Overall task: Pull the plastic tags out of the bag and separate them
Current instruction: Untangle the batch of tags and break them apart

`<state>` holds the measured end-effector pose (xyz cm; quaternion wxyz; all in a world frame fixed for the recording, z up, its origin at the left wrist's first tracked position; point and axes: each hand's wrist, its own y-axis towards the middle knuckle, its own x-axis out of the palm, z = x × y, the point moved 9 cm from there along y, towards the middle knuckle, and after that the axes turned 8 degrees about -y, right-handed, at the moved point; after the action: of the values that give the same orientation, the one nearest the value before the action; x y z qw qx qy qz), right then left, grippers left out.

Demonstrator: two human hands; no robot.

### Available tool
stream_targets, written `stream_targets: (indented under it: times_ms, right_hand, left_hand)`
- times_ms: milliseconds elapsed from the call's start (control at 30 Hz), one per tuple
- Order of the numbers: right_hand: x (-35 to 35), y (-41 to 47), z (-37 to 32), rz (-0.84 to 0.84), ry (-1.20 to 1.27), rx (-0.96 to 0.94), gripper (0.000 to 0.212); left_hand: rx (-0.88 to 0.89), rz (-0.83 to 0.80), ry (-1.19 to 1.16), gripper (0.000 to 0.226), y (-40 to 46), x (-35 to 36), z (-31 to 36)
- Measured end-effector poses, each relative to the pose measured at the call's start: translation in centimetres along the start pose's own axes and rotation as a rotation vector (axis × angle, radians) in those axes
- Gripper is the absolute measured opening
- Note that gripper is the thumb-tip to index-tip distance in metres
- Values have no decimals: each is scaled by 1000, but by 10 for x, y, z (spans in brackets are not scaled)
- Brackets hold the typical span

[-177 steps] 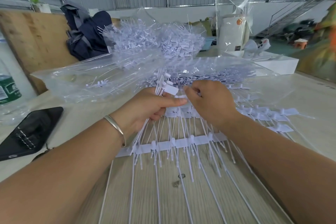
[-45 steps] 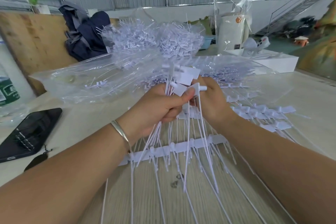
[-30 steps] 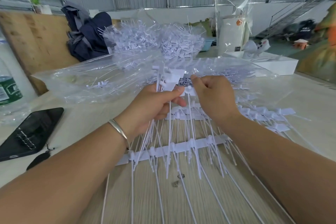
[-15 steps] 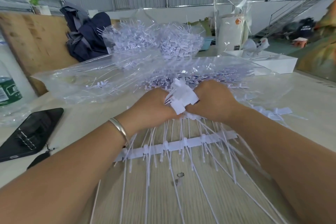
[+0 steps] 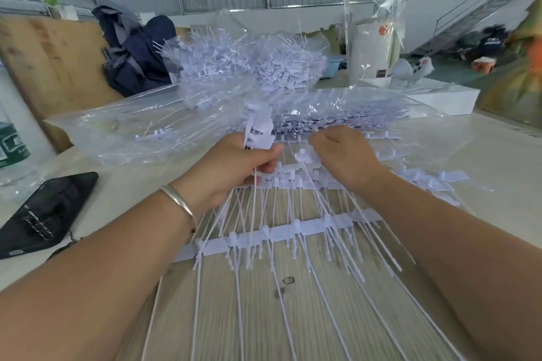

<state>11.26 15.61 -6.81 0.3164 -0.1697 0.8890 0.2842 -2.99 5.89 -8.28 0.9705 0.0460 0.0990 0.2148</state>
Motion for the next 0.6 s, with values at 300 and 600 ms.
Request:
stream_targets:
  times_ms: [300, 600]
  right_hand:
    - [1, -3, -13, 22, -20, -34, 39]
    - [3, -6, -30, 26, 112, -175, 42]
  left_hand:
    - [-98, -81, -42, 53, -6, 15, -3]
    - [67, -131, 24, 34, -12, 24, 12]
